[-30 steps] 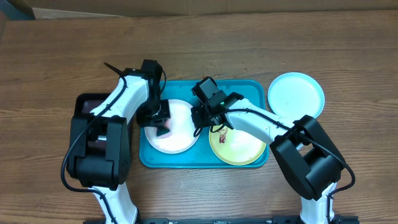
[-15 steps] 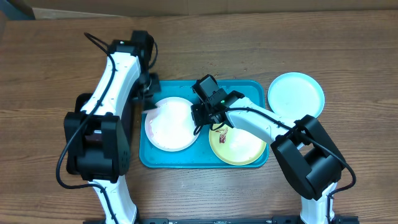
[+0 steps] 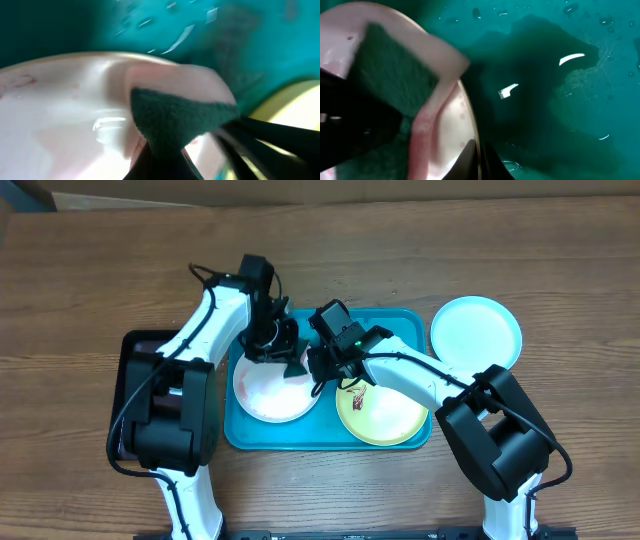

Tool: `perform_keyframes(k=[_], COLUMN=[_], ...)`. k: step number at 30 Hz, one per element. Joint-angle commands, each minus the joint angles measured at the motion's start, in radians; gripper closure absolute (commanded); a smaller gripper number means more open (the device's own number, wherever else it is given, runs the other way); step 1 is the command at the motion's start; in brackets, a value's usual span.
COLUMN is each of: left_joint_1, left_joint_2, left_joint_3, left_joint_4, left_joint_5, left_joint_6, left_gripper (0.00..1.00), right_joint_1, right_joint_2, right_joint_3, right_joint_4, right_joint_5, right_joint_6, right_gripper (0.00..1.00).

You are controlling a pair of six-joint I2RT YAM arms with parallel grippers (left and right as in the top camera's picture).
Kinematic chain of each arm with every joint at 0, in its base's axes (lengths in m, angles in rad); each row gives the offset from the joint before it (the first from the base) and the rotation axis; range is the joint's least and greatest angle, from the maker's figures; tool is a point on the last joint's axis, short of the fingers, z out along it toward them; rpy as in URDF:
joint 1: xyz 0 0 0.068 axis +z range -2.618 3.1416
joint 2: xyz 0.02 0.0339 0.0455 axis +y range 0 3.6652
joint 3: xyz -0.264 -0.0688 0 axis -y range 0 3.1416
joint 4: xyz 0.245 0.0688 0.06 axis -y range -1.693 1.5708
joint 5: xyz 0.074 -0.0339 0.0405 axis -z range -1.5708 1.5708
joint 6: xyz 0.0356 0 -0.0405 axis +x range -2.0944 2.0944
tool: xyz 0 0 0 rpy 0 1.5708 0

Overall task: Clean dirty plates on tray and stack at the side
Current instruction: 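Hold the white plate rim with the right gripper and scrub with the sponge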

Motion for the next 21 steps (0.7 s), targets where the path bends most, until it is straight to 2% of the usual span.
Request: perform_keyframes(k=[1,7,12,17,21], left_joint_1=[0.03,0.05,0.059,0.07,0.07], left_joint_2=[0.005,0.005,0.004,0.003,-0.004], left_joint_3=[-0.052,-0.122,-0.084,0.051,0.184], left_joint_4=[0.011,0.01,-0.077,-0.236,-0.37], left_joint_5=[-0.084,-0.476,-0.682,-0.801,-0.808], left_joint_6=[-0.052,-0.177,-0.253,-0.317,-0.375], left_gripper=[0.96,0.96,0.96,0.96,0.96], right_joint_1=[-0.003,-0.003,-0.003,-0.003,-0.003], right_joint_2=[-0.004,-0.004,-0.004,-0.004,-0.004], right_joint_3=[0.013,0.013,0.013,0.013,0.013], right_joint_4=[0.008,0.008,0.008,0.008,0.008], right_joint_5=[0.01,0.01,0.011,0.021,0.045], right_joint_6=[-0.003,-0.003,-0.003,-0.003,-0.003], right_gripper=[0.95,0.95,0.95,0.96,0.96])
